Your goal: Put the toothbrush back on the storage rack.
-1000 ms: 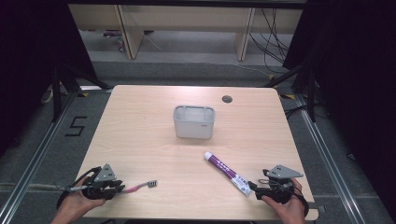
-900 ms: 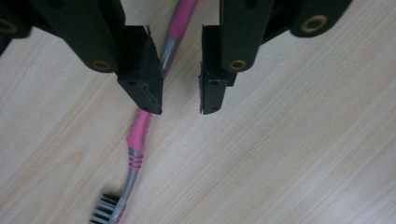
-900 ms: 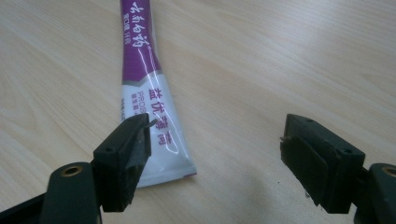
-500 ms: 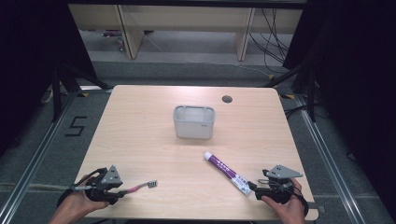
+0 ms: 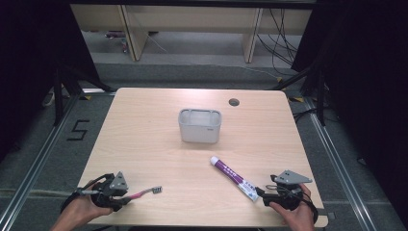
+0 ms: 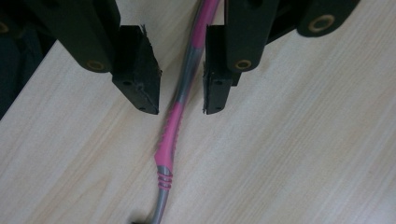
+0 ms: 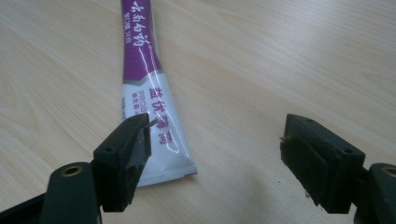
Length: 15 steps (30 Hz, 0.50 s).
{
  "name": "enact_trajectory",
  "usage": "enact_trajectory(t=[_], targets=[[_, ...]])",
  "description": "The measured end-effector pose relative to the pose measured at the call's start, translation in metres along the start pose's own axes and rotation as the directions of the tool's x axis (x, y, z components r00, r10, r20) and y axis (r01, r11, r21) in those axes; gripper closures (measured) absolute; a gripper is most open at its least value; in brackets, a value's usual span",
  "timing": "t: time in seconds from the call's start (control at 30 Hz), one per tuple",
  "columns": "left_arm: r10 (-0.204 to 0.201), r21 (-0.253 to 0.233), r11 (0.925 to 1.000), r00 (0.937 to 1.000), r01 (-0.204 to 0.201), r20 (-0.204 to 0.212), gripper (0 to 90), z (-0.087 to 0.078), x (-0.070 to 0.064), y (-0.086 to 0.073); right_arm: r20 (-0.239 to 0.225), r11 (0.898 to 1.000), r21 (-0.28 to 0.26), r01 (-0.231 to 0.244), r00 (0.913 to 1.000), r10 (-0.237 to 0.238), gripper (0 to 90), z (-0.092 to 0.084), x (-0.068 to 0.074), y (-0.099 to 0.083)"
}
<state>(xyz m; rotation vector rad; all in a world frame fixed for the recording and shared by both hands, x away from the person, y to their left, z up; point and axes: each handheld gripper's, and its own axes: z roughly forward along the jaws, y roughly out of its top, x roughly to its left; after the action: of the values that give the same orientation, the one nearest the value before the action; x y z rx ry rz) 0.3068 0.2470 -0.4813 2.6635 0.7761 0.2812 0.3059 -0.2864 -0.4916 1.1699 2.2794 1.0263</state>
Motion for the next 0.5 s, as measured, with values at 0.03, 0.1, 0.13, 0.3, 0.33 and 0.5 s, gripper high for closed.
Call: enact_trajectory(t=[0.03,0.1,0.13,0.3,0.33,0.5], targets=[[0.0,0.003,1.0,1.0,0.0,0.0,67.8,0.0011,-0.0001,0.0003,-0.043,1.0,0.024,-0.01,0.999,0.012,25.3,0.0,-0.0002,0.0005],[0.0,0.008,1.0,1.0,0.0,0.003,68.3,0.0016,-0.0001,0.0007,-0.043,1.0,0.025,-0.009,0.999,0.01,25.3,0.0,-0.0002,0.0004],[0.004,0.016,0.9999,0.9999,-0.004,0.013,69.2,0.0019,0.0003,0.0012,-0.041,1.0,0.025,-0.009,0.9991,0.01,25.3,0.0001,-0.0002,0.0004],[0.014,0.035,0.9993,0.9996,-0.015,0.024,73.1,0.0058,0.0017,0.004,-0.032,1.0,0.01,-0.002,0.9995,0.002,25.3,0.0,-0.0008,0.0004],[0.014,0.035,0.9993,0.9996,-0.015,0.024,74.2,0.0058,0.0017,0.004,-0.031,1.0,0.01,-0.001,0.9995,0.001,25.3,0.0001,-0.0008,0.0004],[0.024,0.054,0.9982,0.9991,-0.026,0.035,77.5,0.008,0.0009,0.0072,-0.033,1.0,0.009,0.001,0.9995,0.0,25.3,0.0001,-0.0009,0.0003]])
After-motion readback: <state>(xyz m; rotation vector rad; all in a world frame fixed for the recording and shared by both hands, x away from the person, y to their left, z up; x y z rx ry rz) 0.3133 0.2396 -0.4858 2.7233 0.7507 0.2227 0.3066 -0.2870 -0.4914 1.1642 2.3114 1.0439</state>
